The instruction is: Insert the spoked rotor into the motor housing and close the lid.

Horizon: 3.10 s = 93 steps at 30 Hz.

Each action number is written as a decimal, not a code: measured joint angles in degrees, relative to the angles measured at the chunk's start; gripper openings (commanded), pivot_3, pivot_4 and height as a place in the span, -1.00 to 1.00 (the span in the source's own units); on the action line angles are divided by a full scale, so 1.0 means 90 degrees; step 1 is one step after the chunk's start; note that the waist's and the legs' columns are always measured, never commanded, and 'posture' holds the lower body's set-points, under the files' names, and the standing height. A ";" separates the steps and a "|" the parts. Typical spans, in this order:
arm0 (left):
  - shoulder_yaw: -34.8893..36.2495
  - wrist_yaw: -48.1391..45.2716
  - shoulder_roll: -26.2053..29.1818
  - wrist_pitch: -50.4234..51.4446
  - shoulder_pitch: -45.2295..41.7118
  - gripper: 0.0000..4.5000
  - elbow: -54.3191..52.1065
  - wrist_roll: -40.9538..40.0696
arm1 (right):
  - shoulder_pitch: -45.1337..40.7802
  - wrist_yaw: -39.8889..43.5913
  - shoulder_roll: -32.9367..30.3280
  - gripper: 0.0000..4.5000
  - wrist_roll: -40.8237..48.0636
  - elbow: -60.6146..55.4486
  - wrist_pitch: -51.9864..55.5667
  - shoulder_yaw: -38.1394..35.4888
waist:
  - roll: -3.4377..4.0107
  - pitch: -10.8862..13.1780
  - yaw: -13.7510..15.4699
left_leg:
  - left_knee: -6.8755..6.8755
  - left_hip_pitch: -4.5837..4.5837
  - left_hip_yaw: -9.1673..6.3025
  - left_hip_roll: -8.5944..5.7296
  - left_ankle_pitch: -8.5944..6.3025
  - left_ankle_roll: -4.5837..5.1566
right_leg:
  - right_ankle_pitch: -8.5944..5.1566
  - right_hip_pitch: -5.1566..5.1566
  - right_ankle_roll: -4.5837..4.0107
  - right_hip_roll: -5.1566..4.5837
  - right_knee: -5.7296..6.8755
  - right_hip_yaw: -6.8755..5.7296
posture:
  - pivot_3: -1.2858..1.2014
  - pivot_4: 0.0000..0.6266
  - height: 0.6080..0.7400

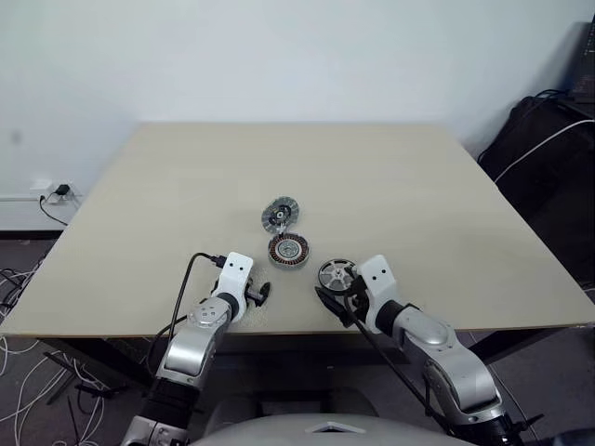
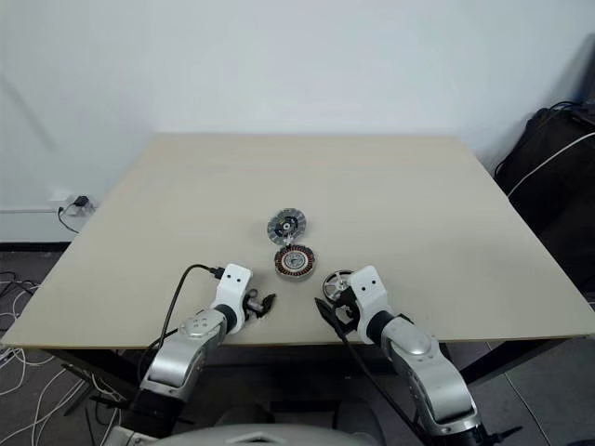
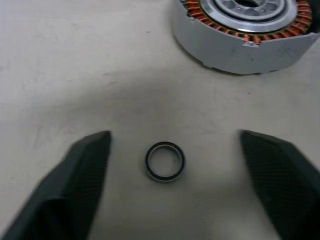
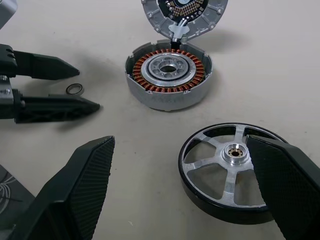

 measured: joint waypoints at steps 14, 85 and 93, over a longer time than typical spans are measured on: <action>-0.0005 0.0055 0.0090 0.0213 0.0308 -0.70 -0.0471 0.0056 | -0.0015 -0.0018 0.0035 1.00 0.0000 0.0001 0.0000 0.0000 | 0.0003 -0.0004 -0.0027 | -0.0002 -0.0008 -0.0001 0.0004 -0.0005 0.0004 | -0.0001 -0.0008 -0.0004 -0.0001 -0.0002 0.0001 | 0.03 -1.00 1.00; 0.0055 -0.0559 -0.0202 -0.0939 0.0175 -1.00 -0.0641 -0.0338 | -0.0718 -0.0069 0.0601 0.61 -0.0286 0.0439 0.0047 0.0304 | -0.0031 0.0021 -0.0002 | 0.0000 -0.0021 -0.0005 -0.0004 0.0000 -0.0002 | 0.0005 -0.0012 0.0004 -0.0001 -0.0007 0.0000 | 0.03 -1.00 1.00; -0.0304 -0.0496 0.0081 -0.1590 0.1041 -1.00 -0.0840 0.0079 | -0.1822 -0.0441 0.1003 -0.61 -0.0674 0.1331 0.0671 0.0617 | -0.0017 0.0022 -0.0025 | 0.0000 -0.0022 0.0001 -0.0003 0.0004 -0.0010 | 0.0005 -0.0017 0.0001 -0.0002 -0.0002 0.0001 | 0.03 -1.00 1.00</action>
